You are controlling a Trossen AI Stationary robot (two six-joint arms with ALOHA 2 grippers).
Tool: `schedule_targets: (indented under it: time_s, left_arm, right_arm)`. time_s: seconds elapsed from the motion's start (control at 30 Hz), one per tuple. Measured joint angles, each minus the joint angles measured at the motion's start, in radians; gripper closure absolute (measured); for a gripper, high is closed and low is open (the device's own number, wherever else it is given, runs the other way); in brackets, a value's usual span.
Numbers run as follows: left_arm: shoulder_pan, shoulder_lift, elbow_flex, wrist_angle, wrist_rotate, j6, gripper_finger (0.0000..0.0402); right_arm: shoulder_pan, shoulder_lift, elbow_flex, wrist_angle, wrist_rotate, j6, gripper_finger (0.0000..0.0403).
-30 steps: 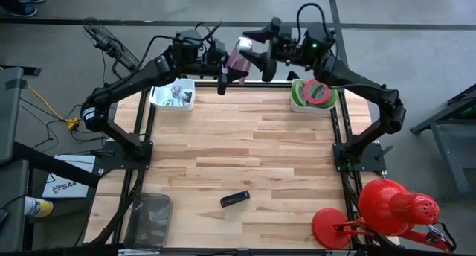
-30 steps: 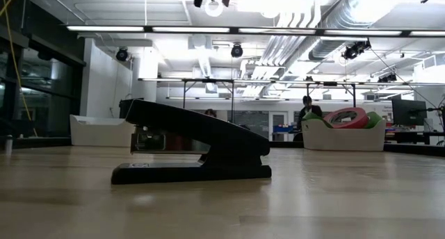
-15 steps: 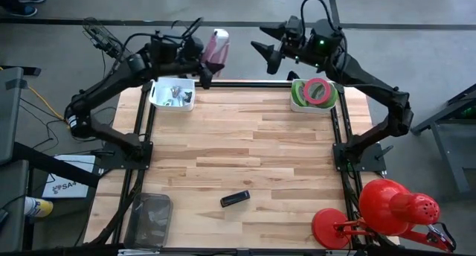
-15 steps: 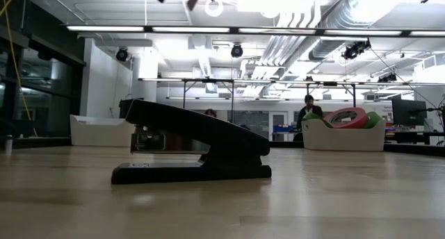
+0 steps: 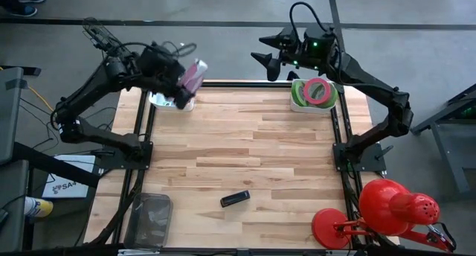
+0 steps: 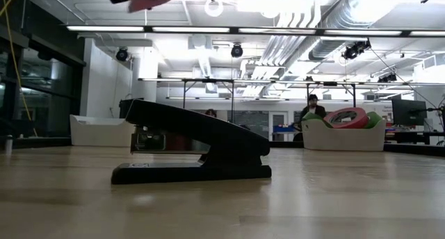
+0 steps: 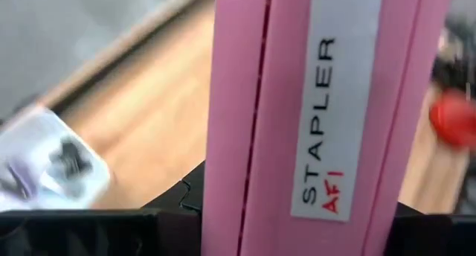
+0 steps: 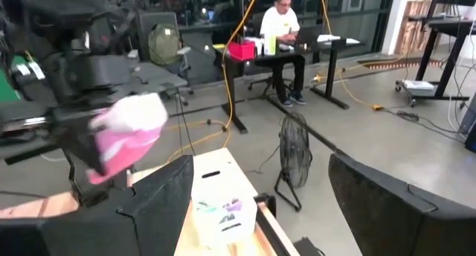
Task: Pick and place Stapler, Stapler remover, tape
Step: Put the pink stapler into the black bin
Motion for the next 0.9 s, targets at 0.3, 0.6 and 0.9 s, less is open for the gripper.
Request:
schedule_targets:
  time_s: [0.3,0.6,0.9]
  left_arm:
    - [-0.131,0.004,0.000,-0.347,0.090,-0.069,0.0265]
    - [-0.361,-0.006,-0.025,-0.351,0.074,-0.437,0.0265]
    - [-0.632,-0.005,-0.182,-0.351,0.090,-0.764,0.0265]
  right_arm:
    - [0.000,0.000,0.000,-0.032,0.000,-0.029,0.0098]
    - [0.000,0.000,0.000,-0.088,-0.001,-0.031,0.0098]
    - [0.000,0.000,0.000,-0.130,-0.001,-0.050,0.0098]
